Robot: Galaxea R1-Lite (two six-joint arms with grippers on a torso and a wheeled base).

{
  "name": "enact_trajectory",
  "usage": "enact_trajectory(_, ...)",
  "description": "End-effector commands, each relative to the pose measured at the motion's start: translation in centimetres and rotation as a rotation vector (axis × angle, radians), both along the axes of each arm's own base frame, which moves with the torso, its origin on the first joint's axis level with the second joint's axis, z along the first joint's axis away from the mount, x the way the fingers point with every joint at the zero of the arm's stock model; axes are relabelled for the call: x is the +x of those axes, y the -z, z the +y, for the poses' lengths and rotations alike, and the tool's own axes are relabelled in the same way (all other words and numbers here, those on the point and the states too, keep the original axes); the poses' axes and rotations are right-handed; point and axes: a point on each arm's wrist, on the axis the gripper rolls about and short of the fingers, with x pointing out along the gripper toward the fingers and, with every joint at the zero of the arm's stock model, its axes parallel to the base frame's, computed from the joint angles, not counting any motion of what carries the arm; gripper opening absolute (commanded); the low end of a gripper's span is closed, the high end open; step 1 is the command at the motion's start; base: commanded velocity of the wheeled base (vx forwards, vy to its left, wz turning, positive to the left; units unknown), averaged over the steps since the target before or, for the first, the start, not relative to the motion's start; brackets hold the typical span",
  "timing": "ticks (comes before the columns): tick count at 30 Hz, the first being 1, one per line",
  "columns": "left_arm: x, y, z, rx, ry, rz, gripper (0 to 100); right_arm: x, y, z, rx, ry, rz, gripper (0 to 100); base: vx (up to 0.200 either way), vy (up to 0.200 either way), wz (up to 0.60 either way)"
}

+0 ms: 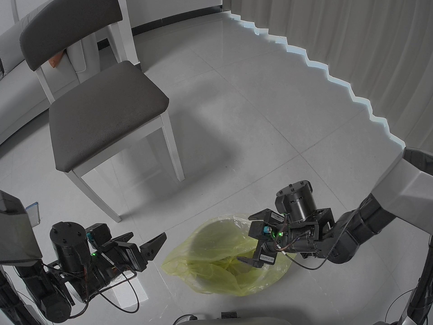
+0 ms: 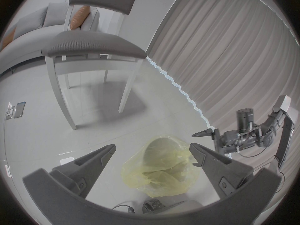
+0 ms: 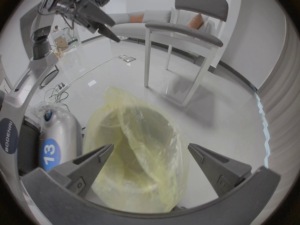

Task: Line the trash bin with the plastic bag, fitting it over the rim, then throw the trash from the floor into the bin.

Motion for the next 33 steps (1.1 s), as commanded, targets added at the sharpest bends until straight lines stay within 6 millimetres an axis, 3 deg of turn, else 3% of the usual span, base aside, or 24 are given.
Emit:
enact_trajectory(1, -1.3, -1.9, 0.6, -0.027, -0.008, -0.061, 100, 2.2, 2.5, 1.7, -0.026, -0.031, 0.004, 100, 0.0, 0.0, 0.0)
enact_trajectory(17, -1.4, -1.9, 0.7, -0.028, -0.007, -0.047, 100, 2.3, 4.1, 1.7, -0.058, -0.038, 0.062, 100, 0.0, 0.0, 0.0)
enact_trajectory(24, -1.5, -2.1, 0.8, -0.031, -0.011, -0.056, 100, 4.1, 6.0, 1.9, -0.063, -0.017, 0.075, 100, 0.0, 0.0, 0.0)
enact_trajectory(29, -1.5, -2.1, 0.8, -0.032, -0.013, -0.056, 100, 4.2, 6.8, 1.8, -0.072, -0.018, 0.092, 100, 0.0, 0.0, 0.0)
enact_trajectory(30, -1.5, -2.1, 0.8, -0.031, -0.013, -0.054, 100, 4.3, 6.9, 1.8, -0.073, -0.017, 0.093, 0, 0.0, 0.0, 0.0)
enact_trajectory(33, -1.5, -1.9, 0.7, -0.029, -0.014, -0.048, 100, 4.6, 6.6, 1.8, -0.061, -0.011, 0.083, 0, 0.0, 0.0, 0.0)
